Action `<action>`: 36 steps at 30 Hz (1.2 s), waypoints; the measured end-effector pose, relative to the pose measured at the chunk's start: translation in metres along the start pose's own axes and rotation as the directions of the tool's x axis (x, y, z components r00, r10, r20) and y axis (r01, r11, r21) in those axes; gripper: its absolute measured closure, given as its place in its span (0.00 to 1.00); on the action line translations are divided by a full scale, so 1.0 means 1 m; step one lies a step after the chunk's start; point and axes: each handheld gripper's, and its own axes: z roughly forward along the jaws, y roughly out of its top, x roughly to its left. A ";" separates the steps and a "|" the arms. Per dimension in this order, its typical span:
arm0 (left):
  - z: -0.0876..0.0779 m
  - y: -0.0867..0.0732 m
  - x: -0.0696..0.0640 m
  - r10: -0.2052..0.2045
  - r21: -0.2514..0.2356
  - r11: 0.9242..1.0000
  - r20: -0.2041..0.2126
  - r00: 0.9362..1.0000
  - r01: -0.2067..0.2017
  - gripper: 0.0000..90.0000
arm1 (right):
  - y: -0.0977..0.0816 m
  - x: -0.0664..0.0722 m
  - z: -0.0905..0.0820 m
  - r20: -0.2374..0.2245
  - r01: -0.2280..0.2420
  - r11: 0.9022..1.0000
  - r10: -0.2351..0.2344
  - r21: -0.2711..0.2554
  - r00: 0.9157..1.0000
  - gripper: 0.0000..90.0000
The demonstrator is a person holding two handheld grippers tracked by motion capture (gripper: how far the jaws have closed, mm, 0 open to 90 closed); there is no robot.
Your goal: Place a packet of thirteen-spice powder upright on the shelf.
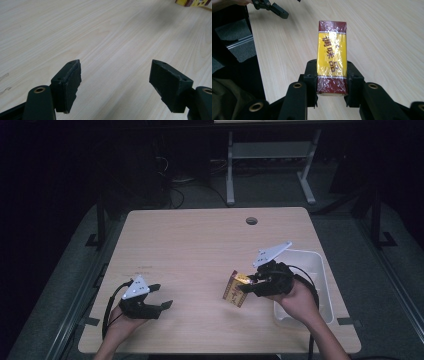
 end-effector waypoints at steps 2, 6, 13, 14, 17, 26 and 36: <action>0.000 -0.001 0.001 -0.004 -0.001 1.000 -0.002 1.000 0.004 0.28 | 0.000 -0.002 -0.004 0.002 0.005 1.000 -0.005 -0.005 1.000 0.76; -0.002 -0.001 0.003 -0.012 -0.005 1.000 -0.008 1.000 0.012 0.27 | 0.000 -0.005 -0.011 0.007 0.001 1.000 -0.001 -0.002 1.000 0.76; -0.004 -0.002 0.005 -0.020 -0.008 1.000 -0.012 1.000 0.020 0.27 | 0.000 -0.011 -0.023 0.029 0.006 1.000 -0.006 0.004 1.000 0.76; -0.004 -0.002 0.006 -0.021 -0.011 1.000 -0.011 1.000 0.021 0.27 | 0.000 -0.012 -0.025 0.032 0.004 1.000 -0.004 0.005 0.999 0.75; -0.005 -0.002 0.007 -0.021 -0.011 1.000 -0.013 1.000 0.021 0.27 | 0.000 -0.015 -0.031 0.042 0.004 1.000 -0.004 0.001 0.999 0.76; -0.006 -0.003 0.009 -0.028 -0.016 1.000 -0.018 0.999 0.027 0.27 | -0.004 -0.025 -0.048 0.074 -0.013 1.000 0.013 0.000 0.997 0.76; -0.006 -0.003 0.009 -0.032 -0.018 0.999 -0.018 0.999 0.032 0.27 | -0.018 -0.037 -0.068 0.116 -0.043 0.999 0.043 -0.001 0.992 0.75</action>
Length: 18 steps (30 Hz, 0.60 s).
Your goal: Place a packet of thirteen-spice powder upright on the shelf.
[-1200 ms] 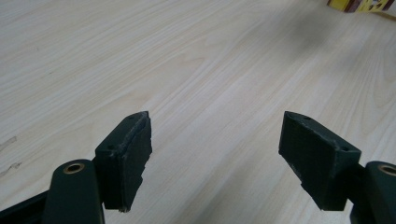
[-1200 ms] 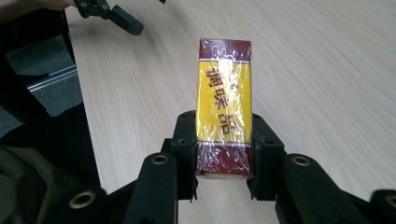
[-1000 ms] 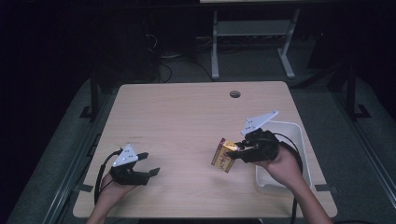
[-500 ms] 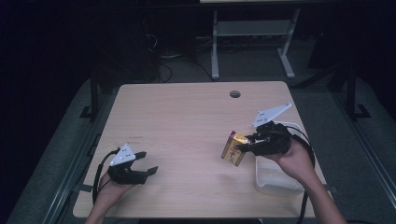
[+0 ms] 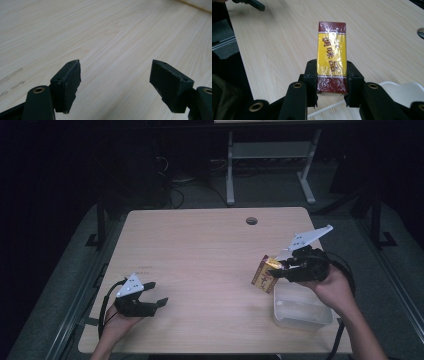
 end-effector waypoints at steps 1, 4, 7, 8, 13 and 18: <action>0.000 0.000 0.000 0.000 0.000 1.000 0.000 1.000 0.000 0.27 | -0.002 -0.001 -0.002 0.004 -0.002 1.000 0.002 0.000 1.000 0.75; 0.000 0.000 0.000 0.002 0.003 1.000 0.000 1.000 -0.002 0.27 | -0.008 -0.004 -0.007 0.016 -0.007 1.000 0.007 0.009 1.000 0.75; 0.000 0.000 0.001 0.001 0.001 1.000 0.000 1.000 -0.001 0.27 | -0.014 -0.007 -0.012 0.028 -0.016 1.000 0.016 0.013 0.999 0.75; 0.000 0.000 0.001 0.000 0.000 1.000 0.001 1.000 0.000 0.27 | -0.017 -0.008 -0.014 0.034 -0.016 1.000 0.016 0.013 0.999 0.75; 0.001 0.000 0.000 0.000 0.002 1.000 0.003 1.000 0.000 0.27 | -0.025 -0.012 -0.021 0.055 -0.029 0.999 0.027 0.027 0.998 0.75; 0.001 0.000 0.001 -0.001 0.003 1.000 0.003 1.000 0.001 0.27 | -0.032 -0.015 -0.024 0.069 -0.026 0.999 0.023 0.039 0.997 0.75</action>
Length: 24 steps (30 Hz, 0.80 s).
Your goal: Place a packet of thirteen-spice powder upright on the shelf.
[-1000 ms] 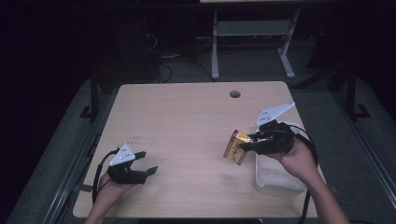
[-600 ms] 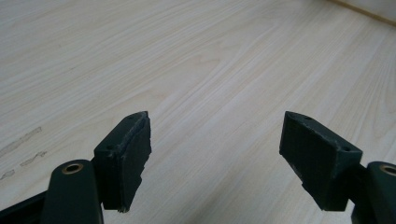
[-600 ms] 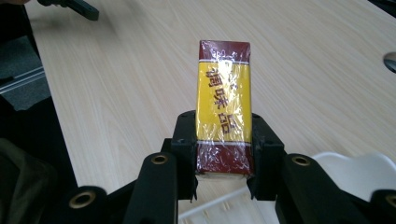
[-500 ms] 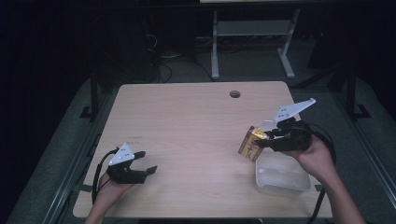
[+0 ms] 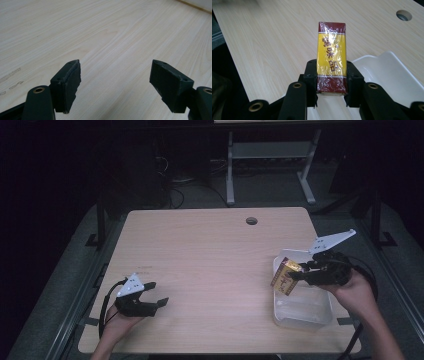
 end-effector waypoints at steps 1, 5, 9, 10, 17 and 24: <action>0.000 0.000 0.000 -0.003 -0.002 1.000 0.001 1.000 0.003 0.27 | -0.001 0.000 0.000 0.003 0.002 1.000 -0.002 0.003 1.000 0.75; 0.000 0.000 0.000 -0.002 -0.001 1.000 0.000 1.000 0.002 0.27 | -0.006 -0.002 -0.001 0.005 0.001 1.000 -0.001 0.013 1.000 0.75; 0.001 0.000 0.000 -0.002 0.000 1.000 0.000 1.000 0.002 0.27 | -0.013 -0.003 -0.004 0.005 -0.001 1.000 0.001 0.009 1.000 0.75; 0.001 0.000 0.000 -0.004 -0.001 1.000 0.001 1.000 0.004 0.27 | -0.014 -0.004 -0.004 0.004 -0.002 1.000 0.002 0.009 1.000 0.75; 0.002 0.000 0.000 -0.005 0.000 1.000 0.003 1.000 0.005 0.27 | -0.020 -0.004 -0.008 0.002 0.005 1.000 -0.005 0.013 1.000 0.75; 0.002 0.000 -0.001 -0.001 0.002 1.000 0.003 1.000 0.001 0.27 | -0.026 -0.006 -0.003 0.004 0.003 0.999 -0.003 0.039 1.000 0.75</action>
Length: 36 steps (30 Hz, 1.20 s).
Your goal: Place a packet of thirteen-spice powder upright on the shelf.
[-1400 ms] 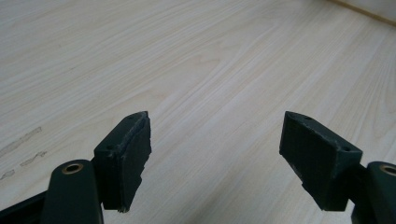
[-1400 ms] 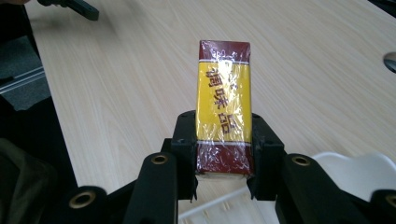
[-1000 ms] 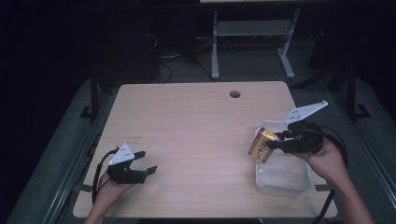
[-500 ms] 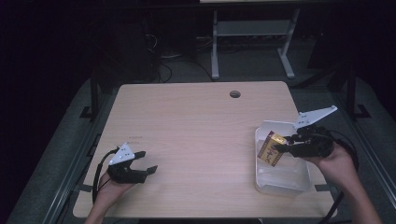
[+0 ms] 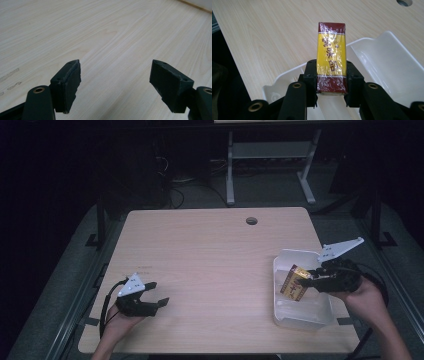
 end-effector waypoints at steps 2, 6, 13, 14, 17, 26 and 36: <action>0.000 0.000 0.000 0.000 -0.001 1.000 -0.001 1.000 0.000 0.27 | -0.002 -0.001 0.003 0.000 -0.007 1.000 0.007 0.004 1.000 0.75; 0.000 0.000 0.000 0.002 0.002 1.000 -0.001 1.000 -0.002 0.27 | -0.006 -0.003 0.010 0.000 -0.011 1.000 0.011 0.026 1.000 0.75; 0.000 0.000 0.000 0.001 0.003 1.000 -0.001 1.000 -0.001 0.27 | -0.014 -0.009 0.024 0.002 -0.027 0.997 0.027 0.068 1.000 0.75; 0.000 0.000 0.001 0.002 0.004 1.000 -0.001 1.000 -0.002 0.27 | -0.015 -0.009 0.026 0.001 -0.028 0.997 0.028 0.070 1.000 0.75; 0.000 0.000 0.001 0.001 0.003 1.000 -0.001 1.000 -0.001 0.27 | -0.017 -0.010 0.028 0.001 -0.032 0.997 0.032 0.073 0.999 0.75; 0.001 0.000 0.000 0.002 0.004 1.000 0.003 1.000 -0.002 0.27 | -0.028 -0.013 0.030 0.007 -0.055 0.997 0.054 0.062 0.999 0.74; 0.002 0.000 0.000 0.003 0.008 1.000 0.003 1.000 -0.003 0.27 | -0.040 -0.014 0.031 0.022 -0.081 0.994 0.080 0.074 0.997 0.69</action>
